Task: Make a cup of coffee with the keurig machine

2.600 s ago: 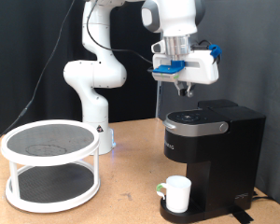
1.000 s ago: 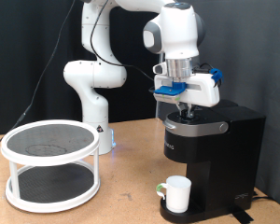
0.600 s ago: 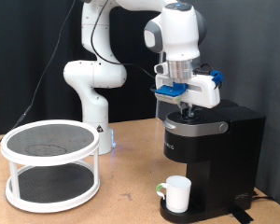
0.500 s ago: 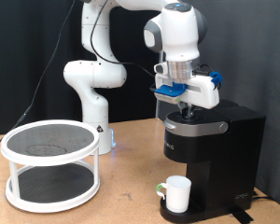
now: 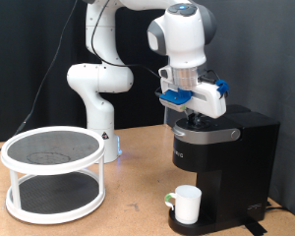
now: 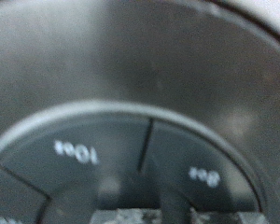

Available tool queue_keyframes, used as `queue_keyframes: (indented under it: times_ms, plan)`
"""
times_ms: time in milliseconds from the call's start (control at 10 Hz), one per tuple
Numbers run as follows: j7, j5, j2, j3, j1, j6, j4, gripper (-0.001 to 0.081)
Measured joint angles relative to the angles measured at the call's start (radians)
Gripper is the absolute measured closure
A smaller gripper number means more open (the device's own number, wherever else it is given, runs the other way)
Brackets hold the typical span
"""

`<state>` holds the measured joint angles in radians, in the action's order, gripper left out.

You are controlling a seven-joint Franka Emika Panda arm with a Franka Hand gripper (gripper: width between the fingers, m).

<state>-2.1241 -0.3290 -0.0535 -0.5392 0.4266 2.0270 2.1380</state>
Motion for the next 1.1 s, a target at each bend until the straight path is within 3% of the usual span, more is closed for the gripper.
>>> queue_keyframes:
  times_ms: [400,700,1000,1100]
  plan:
    - [-0.002,-0.023,0.054,0.017,0.014,-0.069,-0.059,0.0806]
    - [0.062,-0.062,0.052,0.018,0.015,-0.063,-0.058,0.0806]
    - [0.26,-0.226,-0.029,0.035,0.016,-0.053,-0.024,0.0806]
    - [0.282,-0.242,-0.065,0.045,0.017,-0.062,-0.013,0.0806]
